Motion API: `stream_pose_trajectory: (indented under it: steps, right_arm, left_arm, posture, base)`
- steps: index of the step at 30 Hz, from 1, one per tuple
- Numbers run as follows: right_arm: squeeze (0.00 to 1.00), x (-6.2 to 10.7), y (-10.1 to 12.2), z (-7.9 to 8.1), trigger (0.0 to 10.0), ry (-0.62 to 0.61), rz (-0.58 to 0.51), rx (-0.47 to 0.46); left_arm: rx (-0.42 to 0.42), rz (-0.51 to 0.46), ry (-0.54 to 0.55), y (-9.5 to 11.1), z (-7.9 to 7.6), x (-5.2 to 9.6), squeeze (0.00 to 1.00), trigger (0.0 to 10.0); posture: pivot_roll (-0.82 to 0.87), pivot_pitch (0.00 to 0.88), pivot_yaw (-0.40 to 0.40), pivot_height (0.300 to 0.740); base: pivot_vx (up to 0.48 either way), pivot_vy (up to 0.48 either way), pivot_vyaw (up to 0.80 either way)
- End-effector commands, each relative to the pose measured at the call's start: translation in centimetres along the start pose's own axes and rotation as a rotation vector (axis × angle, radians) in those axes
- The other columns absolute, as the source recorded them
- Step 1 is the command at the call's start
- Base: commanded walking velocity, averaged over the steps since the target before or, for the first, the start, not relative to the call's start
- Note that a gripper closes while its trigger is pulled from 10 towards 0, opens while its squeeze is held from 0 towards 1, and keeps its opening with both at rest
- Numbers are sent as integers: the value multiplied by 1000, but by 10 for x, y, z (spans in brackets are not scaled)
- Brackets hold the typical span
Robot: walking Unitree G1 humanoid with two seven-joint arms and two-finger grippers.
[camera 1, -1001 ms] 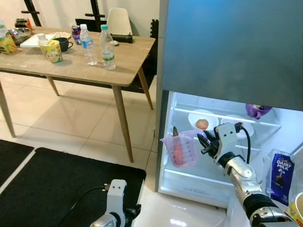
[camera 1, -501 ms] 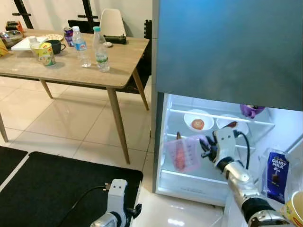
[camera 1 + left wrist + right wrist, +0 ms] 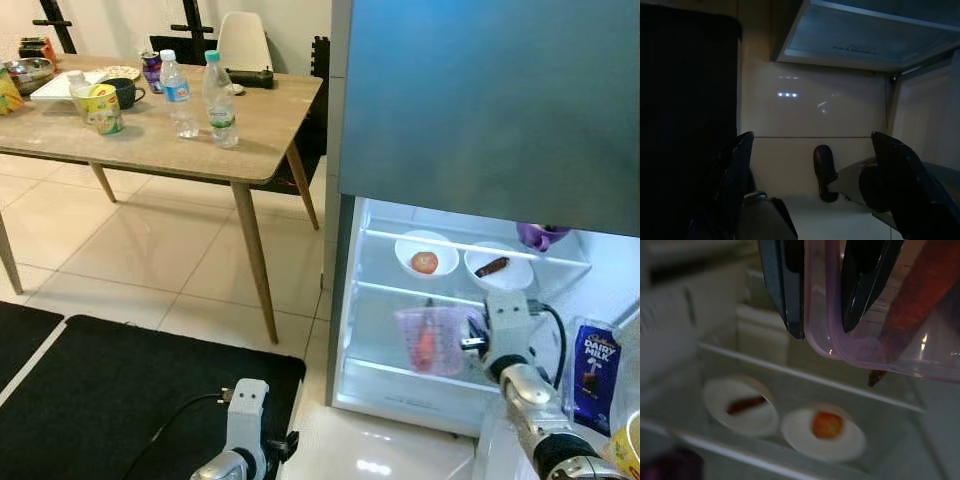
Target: Restocking fridge
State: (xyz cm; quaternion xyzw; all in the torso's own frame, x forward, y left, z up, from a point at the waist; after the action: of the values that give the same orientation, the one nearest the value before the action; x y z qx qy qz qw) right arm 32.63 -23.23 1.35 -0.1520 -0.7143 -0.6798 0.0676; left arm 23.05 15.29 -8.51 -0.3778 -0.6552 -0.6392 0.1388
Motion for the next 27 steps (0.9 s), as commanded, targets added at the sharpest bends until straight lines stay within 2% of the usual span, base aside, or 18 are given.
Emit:
stream_pose_trajectory:
  steps: [1,2,4,9,12,14,15,20,23,25,27]
  right_arm:
    - [0,4,-10,-15,10000,-75,36,-25]
    - [0,4,-10,-15,10000,-75,36,-25]
    - [0,7,-12,-28,10000,-137,29,-63]
    - [0,9,-10,-37,10000,-167,13,-74]
    - [0,11,-8,-50,10000,-213,2,-70]
    - [0,11,-8,-50,10000,-213,2,-70]
    - [0,13,-7,-61,10000,-251,-6,-70]
    - [0,15,-3,-73,10000,-286,-22,-71]
    - [0,19,0,-87,10000,-319,-42,-71]
    - [0,20,1,-89,10000,-324,-46,-72]
    - [0,22,2,-99,10000,-349,-54,-73]
  left_arm:
    - [3,9,3,-4,-1,1,0,10000]
    - [3,9,3,-4,-1,1,0,10000]
    - [2,8,4,-4,0,1,0,10000]
    - [3,7,4,-3,0,1,0,10000]
    - [4,5,5,-3,1,1,0,10000]
    - [4,5,5,-3,1,1,0,10000]
    - [4,3,6,-3,1,1,0,10000]
    - [5,1,7,-2,1,1,0,10000]
    - [4,0,6,-2,2,1,0,10000]
    - [4,-1,6,-2,2,1,0,10000]
    - [4,-1,7,-2,2,1,0,10000]
  posture:
    - [-48,0,-37,740]
    - [-48,0,-37,740]
    - [-45,0,-37,740]
    - [-45,0,-37,740]
    - [-44,0,-36,740]
    - [-44,0,-36,740]
    - [-44,0,-35,740]
    - [-44,0,-35,740]
    - [-44,0,-35,740]
    - [-44,0,-35,740]
    - [-44,0,-35,740]
  base:
    - [0,0,0]
    - [0,0,0]
    - [0,0,0]
    - [0,0,0]
    - [0,0,0]
    - [0,0,0]
    - [0,0,0]
    - [0,0,0]
    - [0,0,0]
    - [0,0,0]
    - [0,0,0]
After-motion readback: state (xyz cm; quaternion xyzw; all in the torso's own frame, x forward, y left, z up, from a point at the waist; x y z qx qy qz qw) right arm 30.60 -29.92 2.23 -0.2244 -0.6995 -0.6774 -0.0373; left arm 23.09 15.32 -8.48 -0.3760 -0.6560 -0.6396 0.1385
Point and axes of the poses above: a point about 5 cm out from each wrist's last joint towards the gripper, its own x axis pointing back from the gripper into the wrist, its own y axis along the axis of the wrist's last joint, z = x × y, the point moved 3 cm from there along -x, pointing out of the wrist towards the gripper, and after that the axes turned 8 degrees about -x, right-handed, at the moved point
